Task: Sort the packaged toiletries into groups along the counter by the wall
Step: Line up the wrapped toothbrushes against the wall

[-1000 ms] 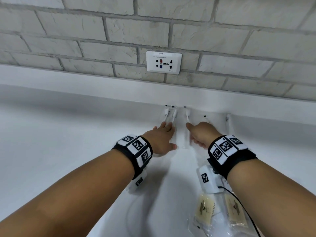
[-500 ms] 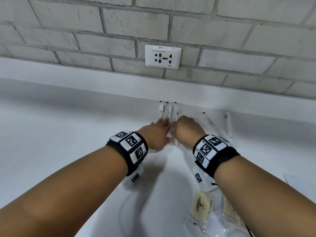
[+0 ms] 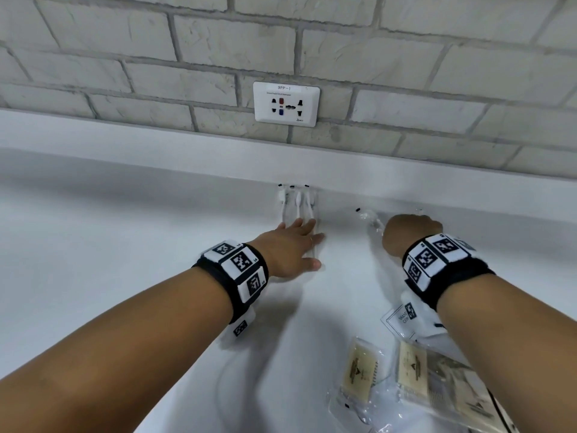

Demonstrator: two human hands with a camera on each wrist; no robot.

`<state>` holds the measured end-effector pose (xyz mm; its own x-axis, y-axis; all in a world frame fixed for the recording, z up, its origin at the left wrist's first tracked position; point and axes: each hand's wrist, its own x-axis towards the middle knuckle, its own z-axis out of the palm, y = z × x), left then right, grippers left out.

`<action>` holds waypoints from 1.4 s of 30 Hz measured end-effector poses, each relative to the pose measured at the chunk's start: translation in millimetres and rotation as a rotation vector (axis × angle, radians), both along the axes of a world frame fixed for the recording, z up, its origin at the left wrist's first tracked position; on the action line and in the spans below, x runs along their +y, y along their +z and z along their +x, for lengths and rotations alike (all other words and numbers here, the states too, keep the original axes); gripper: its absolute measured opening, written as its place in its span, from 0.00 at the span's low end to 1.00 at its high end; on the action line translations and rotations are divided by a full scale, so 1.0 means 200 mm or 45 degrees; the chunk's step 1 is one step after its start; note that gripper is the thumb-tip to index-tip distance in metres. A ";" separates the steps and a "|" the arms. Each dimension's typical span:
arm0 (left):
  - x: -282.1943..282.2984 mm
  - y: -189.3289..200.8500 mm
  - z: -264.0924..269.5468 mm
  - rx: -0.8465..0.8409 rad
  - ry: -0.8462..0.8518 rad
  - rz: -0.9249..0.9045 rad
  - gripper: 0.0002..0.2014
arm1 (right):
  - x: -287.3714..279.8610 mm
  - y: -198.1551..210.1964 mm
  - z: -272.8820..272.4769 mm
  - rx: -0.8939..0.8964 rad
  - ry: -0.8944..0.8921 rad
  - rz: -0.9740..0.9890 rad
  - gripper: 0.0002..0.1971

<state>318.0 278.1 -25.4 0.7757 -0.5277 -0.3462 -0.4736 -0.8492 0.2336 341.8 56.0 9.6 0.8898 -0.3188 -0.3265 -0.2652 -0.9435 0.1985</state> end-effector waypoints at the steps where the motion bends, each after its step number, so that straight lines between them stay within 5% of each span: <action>1: 0.00 0.00 0.00 0.001 0.008 -0.010 0.33 | 0.01 0.01 0.01 0.020 0.027 0.059 0.18; 7: 0.02 0.00 0.00 -0.041 0.065 -0.033 0.33 | 0.20 0.02 0.08 -0.062 0.168 0.506 0.14; 14: 0.06 0.00 0.00 0.051 0.081 0.015 0.38 | 0.35 -0.03 0.01 -0.068 0.448 0.410 0.22; 22: 0.07 0.04 0.02 -0.039 0.042 0.045 0.37 | 0.24 -0.04 0.00 -0.168 0.329 0.532 0.20; 28: 0.00 0.06 -0.01 -0.085 -0.107 0.146 0.36 | -0.28 0.04 0.02 -0.159 -0.083 0.064 0.23; 31: -0.02 0.06 -0.02 -0.033 -0.103 0.142 0.36 | -0.45 0.00 0.00 0.019 -0.156 0.132 0.29; 35: -0.02 0.06 -0.03 0.003 -0.096 0.143 0.37 | -0.39 0.05 -0.03 0.006 -0.149 0.189 0.24; 42: -0.02 0.06 -0.04 0.016 -0.094 0.150 0.37 | 0.03 0.13 0.06 -0.192 0.087 0.649 0.19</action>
